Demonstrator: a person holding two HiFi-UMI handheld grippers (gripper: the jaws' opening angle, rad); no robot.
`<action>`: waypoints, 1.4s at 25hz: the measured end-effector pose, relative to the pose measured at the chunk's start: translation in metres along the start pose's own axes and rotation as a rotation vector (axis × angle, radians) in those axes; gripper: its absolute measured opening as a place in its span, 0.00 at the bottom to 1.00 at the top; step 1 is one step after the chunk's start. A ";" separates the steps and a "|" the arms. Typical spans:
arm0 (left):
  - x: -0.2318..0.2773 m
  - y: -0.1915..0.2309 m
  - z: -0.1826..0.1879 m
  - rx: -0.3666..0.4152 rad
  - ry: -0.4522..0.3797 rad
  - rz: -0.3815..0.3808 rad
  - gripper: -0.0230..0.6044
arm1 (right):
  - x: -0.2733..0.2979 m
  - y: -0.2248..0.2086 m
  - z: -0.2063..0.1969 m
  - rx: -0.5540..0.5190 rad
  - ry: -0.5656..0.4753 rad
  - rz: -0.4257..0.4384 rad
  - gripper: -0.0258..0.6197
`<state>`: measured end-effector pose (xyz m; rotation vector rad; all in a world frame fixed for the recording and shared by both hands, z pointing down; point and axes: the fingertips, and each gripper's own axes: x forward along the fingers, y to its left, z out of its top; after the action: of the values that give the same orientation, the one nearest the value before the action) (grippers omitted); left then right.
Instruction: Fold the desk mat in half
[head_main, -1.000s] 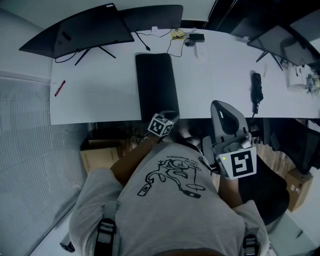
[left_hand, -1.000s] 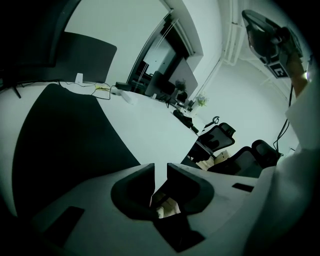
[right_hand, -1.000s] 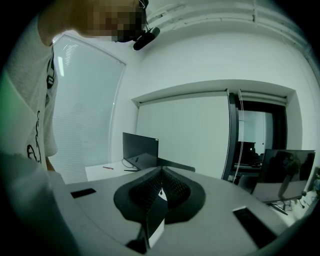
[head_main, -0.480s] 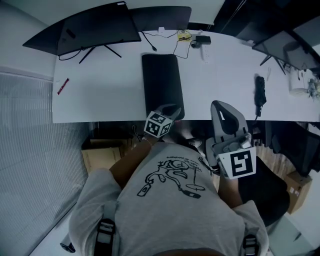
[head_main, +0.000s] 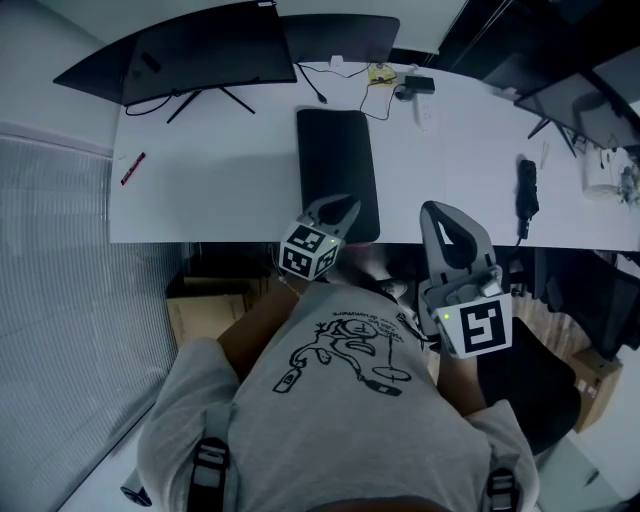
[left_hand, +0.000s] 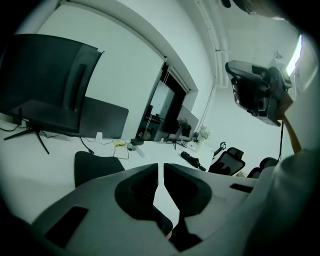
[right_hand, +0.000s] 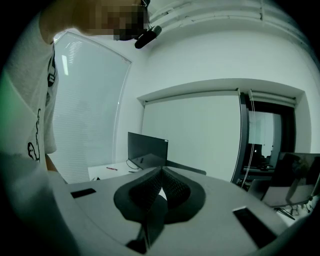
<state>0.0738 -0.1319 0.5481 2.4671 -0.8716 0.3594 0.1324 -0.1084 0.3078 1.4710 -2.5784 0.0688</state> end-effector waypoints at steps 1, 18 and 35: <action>-0.005 0.002 0.006 -0.001 -0.013 0.003 0.12 | 0.003 0.002 0.001 -0.002 -0.002 0.003 0.05; -0.099 0.035 0.084 0.045 -0.193 0.078 0.10 | 0.054 0.057 0.010 -0.025 -0.004 0.084 0.05; -0.182 0.067 0.118 0.039 -0.311 0.167 0.10 | 0.086 0.096 0.006 -0.023 0.005 0.112 0.05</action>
<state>-0.0985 -0.1464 0.4009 2.5331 -1.2120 0.0477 0.0067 -0.1331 0.3206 1.3162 -2.6466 0.0577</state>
